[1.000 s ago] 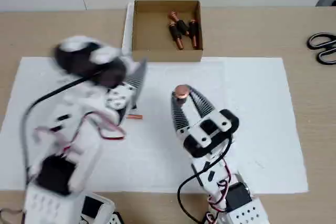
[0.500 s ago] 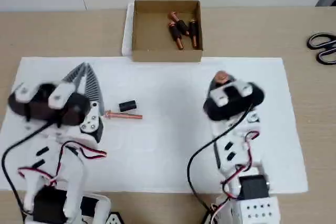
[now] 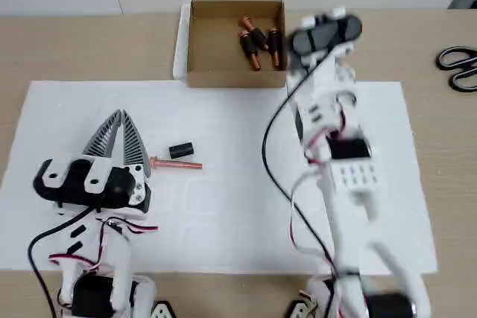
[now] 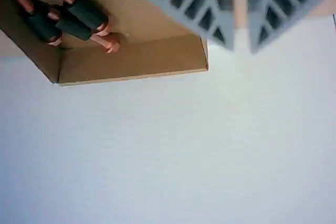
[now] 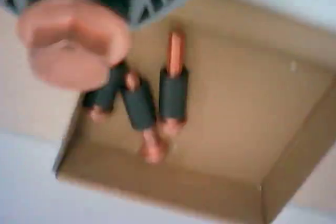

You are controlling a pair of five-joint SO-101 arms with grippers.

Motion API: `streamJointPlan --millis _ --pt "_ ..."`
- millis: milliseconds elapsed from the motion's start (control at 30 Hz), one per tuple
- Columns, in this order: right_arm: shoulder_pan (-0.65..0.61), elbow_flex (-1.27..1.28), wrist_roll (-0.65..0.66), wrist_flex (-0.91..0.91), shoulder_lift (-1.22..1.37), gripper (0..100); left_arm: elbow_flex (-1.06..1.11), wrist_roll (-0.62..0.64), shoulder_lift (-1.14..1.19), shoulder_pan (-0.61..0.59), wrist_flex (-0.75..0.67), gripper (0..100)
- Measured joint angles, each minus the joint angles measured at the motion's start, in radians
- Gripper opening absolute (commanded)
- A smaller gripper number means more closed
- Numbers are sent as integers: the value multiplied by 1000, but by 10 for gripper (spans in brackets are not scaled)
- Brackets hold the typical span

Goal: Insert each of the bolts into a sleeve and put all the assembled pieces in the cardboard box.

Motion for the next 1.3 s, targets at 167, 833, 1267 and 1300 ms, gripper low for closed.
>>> streamJointPlan --millis 167,833,1267,1300 --pt "-51 -161 -87 -91 269 4 0 0 0 0 -2 6" --pt "-115 -1211 78 -114 1313 4 6 0 0 0 -3 6" --pt "-150 -1663 315 58 1639 8 57 0 0 0 -3 6" --pt "-152 -1683 315 72 1649 8 57 0 0 0 -3 6"
